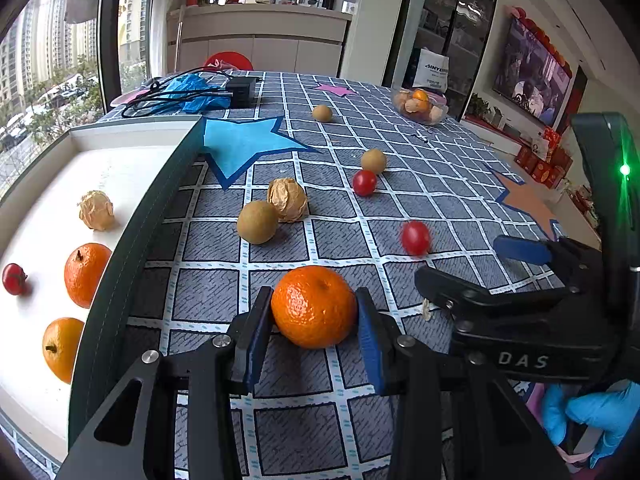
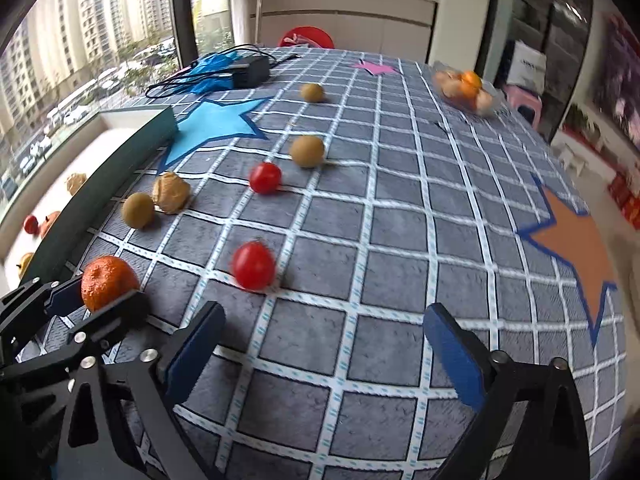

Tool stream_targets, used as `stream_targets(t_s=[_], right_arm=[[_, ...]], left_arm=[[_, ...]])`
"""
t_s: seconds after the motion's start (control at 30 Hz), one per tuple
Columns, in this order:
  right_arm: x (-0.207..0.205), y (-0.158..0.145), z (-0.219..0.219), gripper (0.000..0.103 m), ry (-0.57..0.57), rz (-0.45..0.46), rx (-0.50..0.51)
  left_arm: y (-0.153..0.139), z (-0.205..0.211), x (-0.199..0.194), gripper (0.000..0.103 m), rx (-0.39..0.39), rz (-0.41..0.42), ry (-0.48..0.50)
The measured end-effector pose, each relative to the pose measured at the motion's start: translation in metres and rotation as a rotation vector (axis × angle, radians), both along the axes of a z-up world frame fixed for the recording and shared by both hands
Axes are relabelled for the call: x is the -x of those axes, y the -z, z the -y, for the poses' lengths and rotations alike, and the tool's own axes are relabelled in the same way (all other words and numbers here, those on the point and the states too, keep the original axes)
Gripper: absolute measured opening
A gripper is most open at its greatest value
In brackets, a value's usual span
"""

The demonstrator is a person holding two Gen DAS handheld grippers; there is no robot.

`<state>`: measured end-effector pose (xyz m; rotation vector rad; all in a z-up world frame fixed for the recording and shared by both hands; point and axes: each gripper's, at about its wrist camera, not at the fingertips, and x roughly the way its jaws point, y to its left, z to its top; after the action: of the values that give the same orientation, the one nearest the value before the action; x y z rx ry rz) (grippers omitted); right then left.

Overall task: Organize fruits
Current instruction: 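Grasp a red cherry tomato with the right gripper while the left holds the orange, then carry the orange and tomato over the white tray and open both grippers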

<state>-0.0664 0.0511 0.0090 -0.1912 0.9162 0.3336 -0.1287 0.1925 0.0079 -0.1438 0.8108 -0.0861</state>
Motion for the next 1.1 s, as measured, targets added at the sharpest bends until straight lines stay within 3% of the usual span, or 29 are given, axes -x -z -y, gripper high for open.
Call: stream_targets(t_s=[0.17, 0.37, 0.4, 0.43, 0.47, 0.5, 0.53, 0.6, 0.87, 1.1], right_arm=[[-0.009, -0.004, 0.000, 0.100, -0.004, -0.021, -0.050], [-0.026, -0.003, -0.033, 0.100, -0.069, -0.041, -0.028], [-0.028, 0.000, -0.040, 0.093, -0.081, -0.049, -0.018], [-0.029, 0.003, -0.043, 0.080, -0.087, -0.058, -0.013], [-0.028, 0.002, -0.045, 0.078, -0.085, -0.043, -0.009], [-0.027, 0.002, -0.046, 0.068, -0.089, -0.043, -0.019], [-0.025, 0.000, -0.046, 0.047, -0.088, -0.036, -0.017], [-0.023, -0.001, -0.044, 0.023, -0.087, -0.032, -0.022], [-0.013, -0.014, -0.007, 0.023, -0.036, -0.065, -0.165], [0.000, -0.026, 0.006, 0.024, -0.024, -0.059, -0.191]], left_arm=[[0.000, -0.002, 0.001, 0.043, 0.024, 0.003, -0.005], [0.000, -0.003, 0.001, 0.043, 0.029, 0.004, -0.006], [0.000, -0.003, 0.001, 0.043, 0.029, 0.004, -0.006], [0.000, -0.003, 0.002, 0.043, 0.030, 0.004, -0.006], [0.000, -0.003, 0.002, 0.043, 0.030, 0.004, -0.005], [0.000, -0.004, 0.002, 0.043, 0.030, 0.004, -0.005], [0.000, -0.004, 0.002, 0.043, 0.031, 0.004, -0.005], [0.000, -0.003, 0.002, 0.043, 0.029, 0.004, -0.006], [-0.001, -0.006, 0.002, 0.043, 0.054, 0.009, 0.006], [-0.015, -0.012, 0.014, 0.043, 0.101, 0.075, 0.024]])
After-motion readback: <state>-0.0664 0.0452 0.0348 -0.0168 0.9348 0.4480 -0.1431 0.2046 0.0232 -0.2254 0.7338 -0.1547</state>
